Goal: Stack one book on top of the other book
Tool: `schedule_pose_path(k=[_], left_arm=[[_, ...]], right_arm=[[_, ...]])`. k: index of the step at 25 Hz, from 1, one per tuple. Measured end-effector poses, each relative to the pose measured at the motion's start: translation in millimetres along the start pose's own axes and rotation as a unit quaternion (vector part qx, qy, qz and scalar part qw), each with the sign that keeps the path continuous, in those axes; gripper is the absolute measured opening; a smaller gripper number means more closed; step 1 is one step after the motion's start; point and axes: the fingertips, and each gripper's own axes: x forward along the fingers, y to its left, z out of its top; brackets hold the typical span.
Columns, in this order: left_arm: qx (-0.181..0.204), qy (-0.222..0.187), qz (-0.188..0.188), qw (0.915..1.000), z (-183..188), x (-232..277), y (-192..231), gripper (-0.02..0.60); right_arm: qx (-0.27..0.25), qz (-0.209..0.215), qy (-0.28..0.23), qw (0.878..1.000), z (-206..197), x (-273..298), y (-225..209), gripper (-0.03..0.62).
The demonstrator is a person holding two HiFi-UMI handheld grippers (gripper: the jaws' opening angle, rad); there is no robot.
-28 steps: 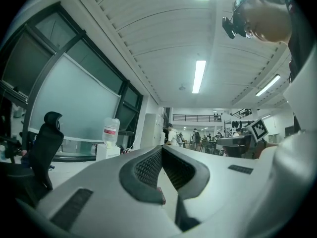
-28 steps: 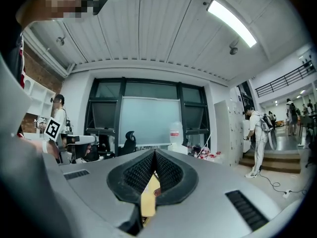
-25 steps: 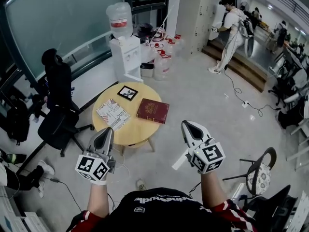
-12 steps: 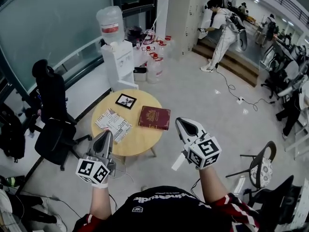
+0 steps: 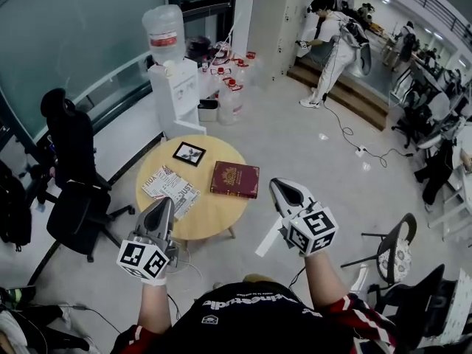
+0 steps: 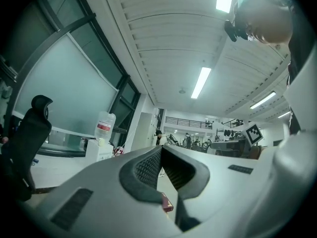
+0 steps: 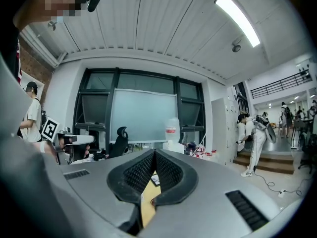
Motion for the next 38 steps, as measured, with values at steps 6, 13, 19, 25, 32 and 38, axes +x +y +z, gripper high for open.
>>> schedule_pose_path(k=[6,13,19,25,32,38], left_arm=[[-0.007,0.0,0.0,1.0,-3.2,8.0,6.4,0.015],[0.0,0.006,-0.004,1.0,-11.7,28.9,10.7,0.015],[0.02,0.009,-0.001,0.9998,-1.7,55.4,6.9,0.015],[0.029,0.01,-0.003,0.9995,-0.7,80.8,6.8,0.015],[0.028,0.022,-0.011,0.9993,-7.4,101.2,4.8,0.015],[0.039,0.031,-0.029,0.9983,-12.8,115.7,-0.1,0.015]], right_arm=[[0.009,-0.015,-0.004,1.0,-4.1,9.1,-11.0,0.026],[0.012,-0.007,-0.008,1.0,-6.5,25.7,-27.3,0.026],[0.02,0.001,-0.027,0.999,3.4,44.8,-50.0,0.026],[0.023,0.002,-0.025,0.999,2.8,58.9,-70.7,0.026],[0.031,-0.002,-0.002,1.0,-15.1,68.1,-82.1,0.026],[0.032,0.001,0.0,0.999,-20.6,76.5,-85.6,0.045]])
